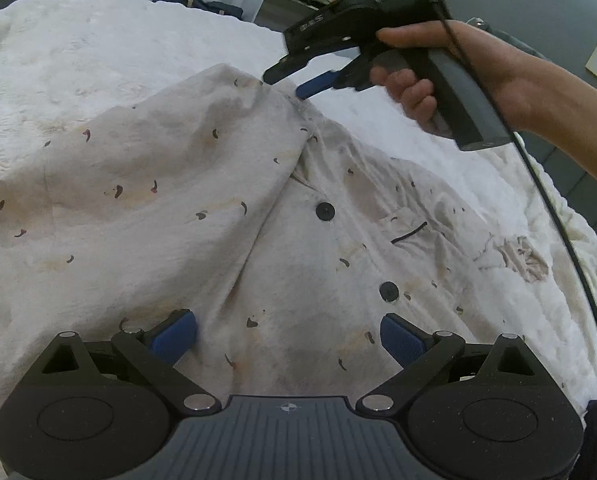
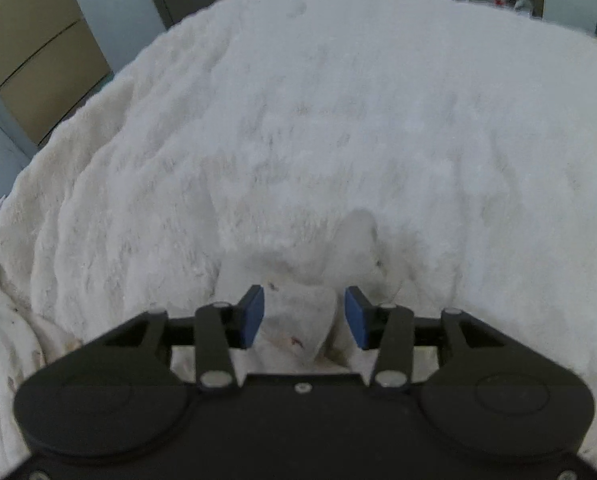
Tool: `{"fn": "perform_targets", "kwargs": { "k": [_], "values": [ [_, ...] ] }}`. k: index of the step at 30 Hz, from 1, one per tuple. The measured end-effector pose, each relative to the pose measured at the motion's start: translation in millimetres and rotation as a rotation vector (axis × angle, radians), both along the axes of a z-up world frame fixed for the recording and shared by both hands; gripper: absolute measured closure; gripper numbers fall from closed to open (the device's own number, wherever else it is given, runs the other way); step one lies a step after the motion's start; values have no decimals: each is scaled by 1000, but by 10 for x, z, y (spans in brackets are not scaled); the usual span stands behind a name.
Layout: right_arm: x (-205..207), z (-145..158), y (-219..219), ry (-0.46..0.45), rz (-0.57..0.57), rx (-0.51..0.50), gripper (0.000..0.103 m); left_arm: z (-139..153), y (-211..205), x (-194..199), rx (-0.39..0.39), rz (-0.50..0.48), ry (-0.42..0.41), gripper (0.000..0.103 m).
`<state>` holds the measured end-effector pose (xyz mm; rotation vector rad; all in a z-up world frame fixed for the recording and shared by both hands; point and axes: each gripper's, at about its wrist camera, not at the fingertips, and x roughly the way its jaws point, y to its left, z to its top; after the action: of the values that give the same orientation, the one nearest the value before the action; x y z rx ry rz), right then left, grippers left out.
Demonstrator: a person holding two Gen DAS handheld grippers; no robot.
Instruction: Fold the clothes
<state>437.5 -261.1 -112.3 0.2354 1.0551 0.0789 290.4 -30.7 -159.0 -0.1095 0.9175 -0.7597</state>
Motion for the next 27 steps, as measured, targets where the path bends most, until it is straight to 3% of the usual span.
{"fn": "perform_targets", "kwargs": {
  "k": [1, 2, 8, 10, 11, 12, 14, 16, 17, 18, 20, 23, 27],
  "values": [
    [7, 0, -11, 16, 3, 6, 97, 4, 5, 2, -1, 0, 0, 6],
    [35, -21, 29, 25, 14, 10, 101, 11, 12, 3, -3, 1, 0, 6],
    [141, 390, 173, -209, 82, 1, 102, 9, 35, 1, 0, -1, -3, 6],
    [249, 388, 262, -238, 70, -81, 101, -11, 24, 6, 12, -3, -3, 6],
    [293, 325, 312, -216, 65, -172, 97, -17, 19, 9, 14, -4, -4, 6],
    [347, 218, 364, -165, 71, -275, 89, -22, 8, 18, 14, -3, -5, 6],
    [396, 52, 432, -71, 94, -422, 90, -36, -9, 30, 16, -3, -6, 6],
    [241, 234, 321, -175, 34, -345, 89, -45, -9, 32, 15, -3, -5, 6],
    [140, 357, 234, -228, 1, -274, 79, -42, -2, 31, 12, -1, -4, 6],
    [25, 483, 142, -265, -24, -204, 63, -31, 7, 32, 7, 3, -4, 6],
    [-219, 592, 13, -256, -7, -114, 47, -14, 32, 39, -5, 11, -5, 6],
    [-584, 570, -8, -186, 96, -80, 47, -19, 62, 50, -8, 21, -2, 6],
    [-1068, 267, 242, -164, 245, -197, 53, 29, 111, 41, -13, 37, -13, 6]
  ]
}}
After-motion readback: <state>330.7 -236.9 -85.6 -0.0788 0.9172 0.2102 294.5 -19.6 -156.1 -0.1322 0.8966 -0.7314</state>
